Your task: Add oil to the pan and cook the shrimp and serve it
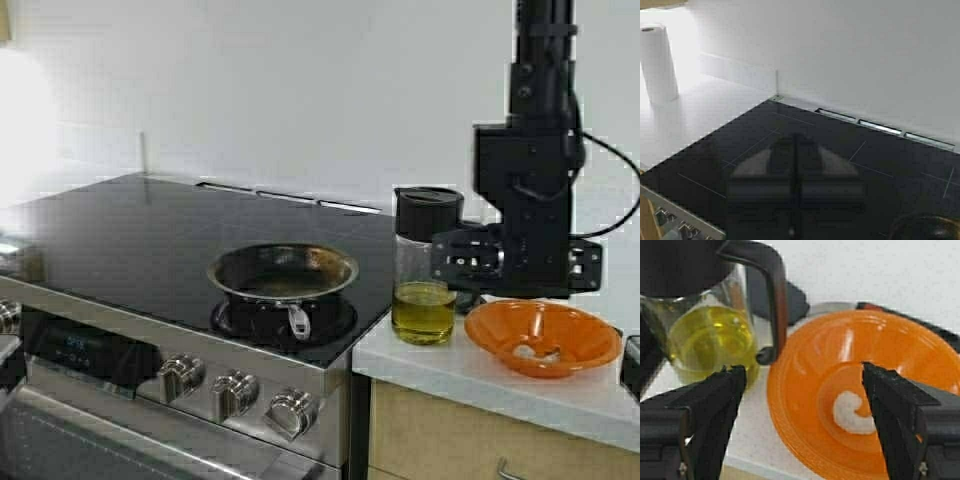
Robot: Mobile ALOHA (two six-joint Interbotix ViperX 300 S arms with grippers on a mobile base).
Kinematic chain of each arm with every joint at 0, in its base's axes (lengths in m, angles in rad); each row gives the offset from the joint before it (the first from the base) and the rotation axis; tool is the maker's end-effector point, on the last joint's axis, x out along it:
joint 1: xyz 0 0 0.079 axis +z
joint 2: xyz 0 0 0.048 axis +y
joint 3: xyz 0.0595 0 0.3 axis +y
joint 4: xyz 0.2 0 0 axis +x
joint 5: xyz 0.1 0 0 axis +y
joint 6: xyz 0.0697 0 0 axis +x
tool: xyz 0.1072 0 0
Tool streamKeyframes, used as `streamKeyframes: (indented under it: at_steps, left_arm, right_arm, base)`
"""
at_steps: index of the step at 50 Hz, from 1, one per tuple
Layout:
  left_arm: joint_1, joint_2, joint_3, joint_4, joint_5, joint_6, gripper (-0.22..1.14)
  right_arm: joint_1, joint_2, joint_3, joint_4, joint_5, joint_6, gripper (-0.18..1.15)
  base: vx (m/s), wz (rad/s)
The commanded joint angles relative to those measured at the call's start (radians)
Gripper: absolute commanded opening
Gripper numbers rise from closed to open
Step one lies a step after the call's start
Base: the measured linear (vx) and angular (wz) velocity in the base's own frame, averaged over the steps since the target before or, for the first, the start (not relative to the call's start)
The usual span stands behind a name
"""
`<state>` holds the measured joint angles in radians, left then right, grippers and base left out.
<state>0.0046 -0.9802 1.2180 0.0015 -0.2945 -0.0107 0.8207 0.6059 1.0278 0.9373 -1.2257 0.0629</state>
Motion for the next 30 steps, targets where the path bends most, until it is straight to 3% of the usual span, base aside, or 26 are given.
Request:
streamKeyframes:
  at_steps: [1, 17, 30]
  left_arm:
    - [0.0, -0.002, -0.006, 0.0, -0.003, -0.003, 0.03]
    - [0.002, -0.002, -0.008, -0.002, -0.003, -0.003, 0.03]
    - [0.002, -0.002, -0.006, -0.002, -0.005, -0.023, 0.03]
  right_arm:
    - [-0.015, -0.009, -0.021, 0.0, -0.012, -0.009, 1.0]
    - [-0.137, 0.002, -0.058, -0.132, 0.025, -0.011, 1.0]
    - [-0.193, 0.028, -0.104, -0.152, 0.032, -0.023, 1.0]
  base:
    - [0.0, 0.0]
    - [0.0, 0.0]
    - [0.0, 0.0]
